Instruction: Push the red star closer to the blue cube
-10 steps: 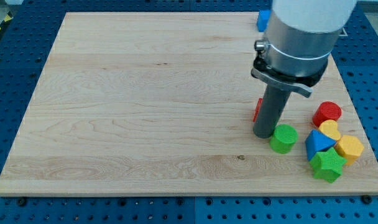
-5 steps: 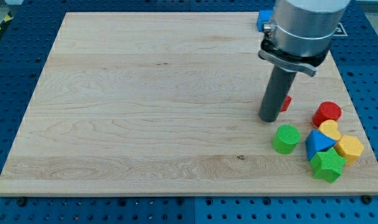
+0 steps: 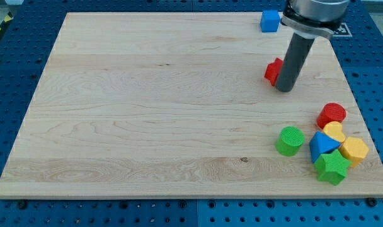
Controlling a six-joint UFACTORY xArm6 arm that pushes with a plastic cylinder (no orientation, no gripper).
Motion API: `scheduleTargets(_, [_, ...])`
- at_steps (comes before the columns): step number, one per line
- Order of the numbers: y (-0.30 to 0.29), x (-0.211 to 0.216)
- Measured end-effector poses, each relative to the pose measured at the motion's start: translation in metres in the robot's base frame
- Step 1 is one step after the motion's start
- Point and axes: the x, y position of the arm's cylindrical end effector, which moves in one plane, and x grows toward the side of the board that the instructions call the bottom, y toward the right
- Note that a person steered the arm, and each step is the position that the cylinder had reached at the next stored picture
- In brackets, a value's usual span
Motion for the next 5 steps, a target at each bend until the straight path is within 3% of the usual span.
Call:
scheduleTargets(2, [-0.021,-0.078])
scheduleTargets(4, [-0.088,-0.099])
scheduleTargets(5, [-0.102,-0.129])
